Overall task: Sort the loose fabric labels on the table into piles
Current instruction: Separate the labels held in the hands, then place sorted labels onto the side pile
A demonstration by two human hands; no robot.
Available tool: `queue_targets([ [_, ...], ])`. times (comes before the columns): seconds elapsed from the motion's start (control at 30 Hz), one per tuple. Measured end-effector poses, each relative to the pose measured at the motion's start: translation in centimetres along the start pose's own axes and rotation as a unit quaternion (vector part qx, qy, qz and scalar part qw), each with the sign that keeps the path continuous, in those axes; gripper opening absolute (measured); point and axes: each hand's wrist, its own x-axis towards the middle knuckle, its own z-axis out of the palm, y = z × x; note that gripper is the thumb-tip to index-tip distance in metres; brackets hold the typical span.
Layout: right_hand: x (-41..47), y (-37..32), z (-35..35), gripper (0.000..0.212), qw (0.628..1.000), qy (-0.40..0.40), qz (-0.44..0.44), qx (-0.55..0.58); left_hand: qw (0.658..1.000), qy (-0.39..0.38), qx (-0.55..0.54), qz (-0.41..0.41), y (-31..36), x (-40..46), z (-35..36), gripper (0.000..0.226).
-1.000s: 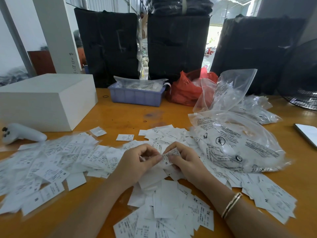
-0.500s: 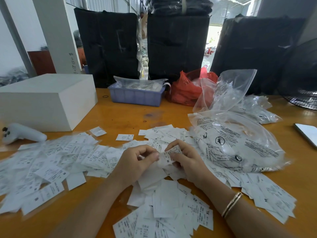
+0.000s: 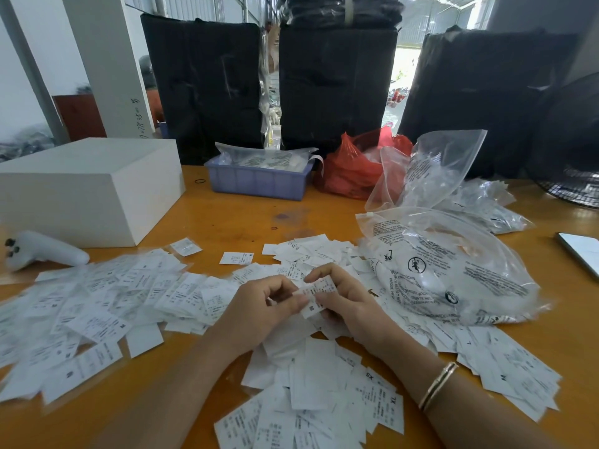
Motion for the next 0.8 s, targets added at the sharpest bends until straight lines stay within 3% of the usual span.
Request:
queue_targets([
  [0.1,0.2,0.1,0.2,0.021,0.997,0.053,-0.016,-0.05,1.0,0.022,-0.006,0.006,-0.1,0.1,0.1,0.015],
  [0.23,0.6,0.0,0.0,0.01,0.98,0.158,-0.055,-0.11,0.996,0.086,-0.036,-0.009,-0.2,0.3,-0.1,0.011],
  [0.43,0.6,0.2,0.3,0.015,0.964,0.14,-0.06,-0.219,0.998,0.054,-0.038,-0.006,-0.1,0.1,0.3,0.029],
  [0.53,0.5,0.3,0.5,0.01,0.936,0.141,-0.087,-0.31,0.998,0.063,-0.018,0.001,-0.3,0.1,0.3,0.021],
  [0.67,0.4,0.5,1.2,0.029,0.863,0.121,-0.153,-0.467,0.995,0.095,0.017,0.012,-0.4,0.2,0.3,0.013],
  [0.73,0.3,0.5,1.4,0.042,0.852,0.094,-0.159,-0.49,0.993,0.112,0.017,0.016,-0.5,0.2,0.1,0.012],
  [0.8,0.3,0.6,1.6,0.047,0.867,0.059,-0.145,-0.474,0.992,0.124,0.012,0.021,-0.4,0.1,-0.1,0.023],
])
